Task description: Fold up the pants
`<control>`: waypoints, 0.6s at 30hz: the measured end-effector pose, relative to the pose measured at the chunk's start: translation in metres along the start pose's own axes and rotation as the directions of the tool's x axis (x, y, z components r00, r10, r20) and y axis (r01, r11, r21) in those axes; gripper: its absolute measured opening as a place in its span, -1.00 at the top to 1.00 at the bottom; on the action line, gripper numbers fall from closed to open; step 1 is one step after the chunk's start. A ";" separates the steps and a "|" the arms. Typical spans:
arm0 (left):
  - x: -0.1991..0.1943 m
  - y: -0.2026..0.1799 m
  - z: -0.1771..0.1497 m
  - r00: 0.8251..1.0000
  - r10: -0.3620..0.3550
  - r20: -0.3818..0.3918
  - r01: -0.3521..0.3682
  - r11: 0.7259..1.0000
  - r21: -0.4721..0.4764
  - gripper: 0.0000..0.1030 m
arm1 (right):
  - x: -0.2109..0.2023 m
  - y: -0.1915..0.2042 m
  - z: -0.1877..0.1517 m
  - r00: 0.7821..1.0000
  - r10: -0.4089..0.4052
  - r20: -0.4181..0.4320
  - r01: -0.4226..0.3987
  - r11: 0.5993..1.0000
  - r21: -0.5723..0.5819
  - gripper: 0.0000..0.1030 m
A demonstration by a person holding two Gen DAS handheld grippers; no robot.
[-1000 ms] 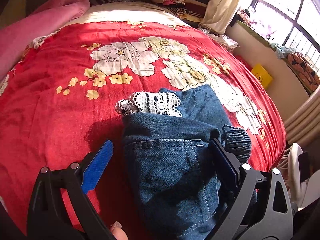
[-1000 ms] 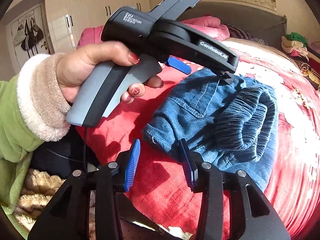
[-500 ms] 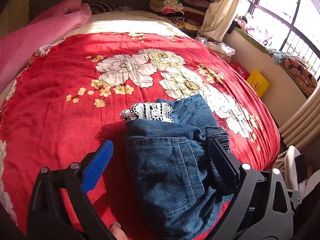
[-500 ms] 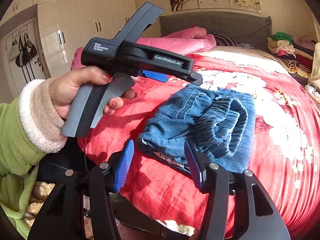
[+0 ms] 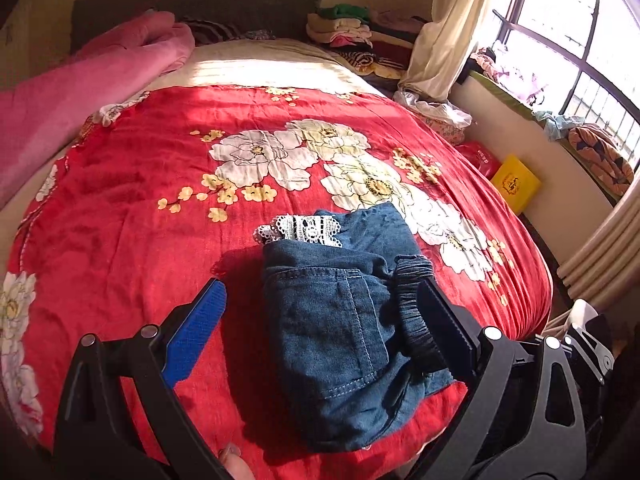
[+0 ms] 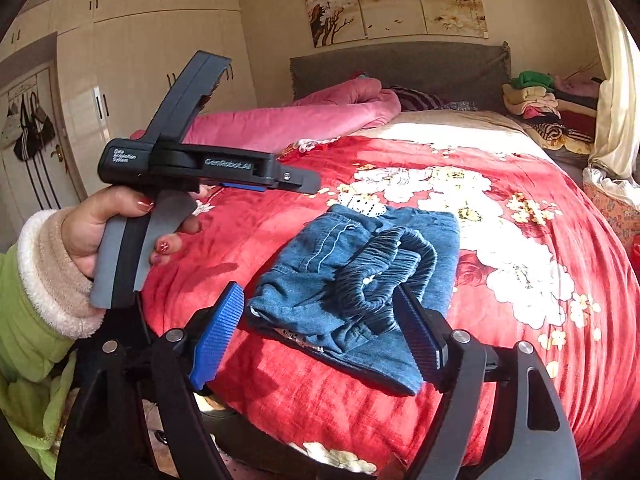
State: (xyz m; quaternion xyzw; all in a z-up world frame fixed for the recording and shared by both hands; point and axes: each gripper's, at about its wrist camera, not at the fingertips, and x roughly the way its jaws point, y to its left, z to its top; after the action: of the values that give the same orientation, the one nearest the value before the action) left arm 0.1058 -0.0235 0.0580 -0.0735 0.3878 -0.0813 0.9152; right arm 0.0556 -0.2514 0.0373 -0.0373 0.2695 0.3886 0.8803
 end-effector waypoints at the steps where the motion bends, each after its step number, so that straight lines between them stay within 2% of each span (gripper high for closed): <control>1: -0.003 0.000 -0.001 1.000 0.000 0.004 0.000 1.000 -0.004 -0.77 | -0.001 -0.003 0.001 1.000 -0.012 0.001 0.012 1.000 0.011 -0.55; 7: -0.016 -0.004 -0.009 1.000 0.019 0.025 -0.019 1.000 0.001 -0.80 | -0.006 -0.025 0.007 0.999 -0.053 0.002 0.052 0.995 0.083 -0.77; 18: -0.021 -0.005 -0.024 0.998 0.046 0.034 -0.047 0.999 0.010 -0.81 | -0.003 -0.048 0.010 0.994 -0.111 -0.018 0.112 0.983 0.143 -0.82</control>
State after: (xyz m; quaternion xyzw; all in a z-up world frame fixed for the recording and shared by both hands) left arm 0.0733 -0.0259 0.0572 -0.0609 0.3735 -0.0608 0.9236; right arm 0.0923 -0.2836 0.0403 0.0093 0.2986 0.3181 0.8998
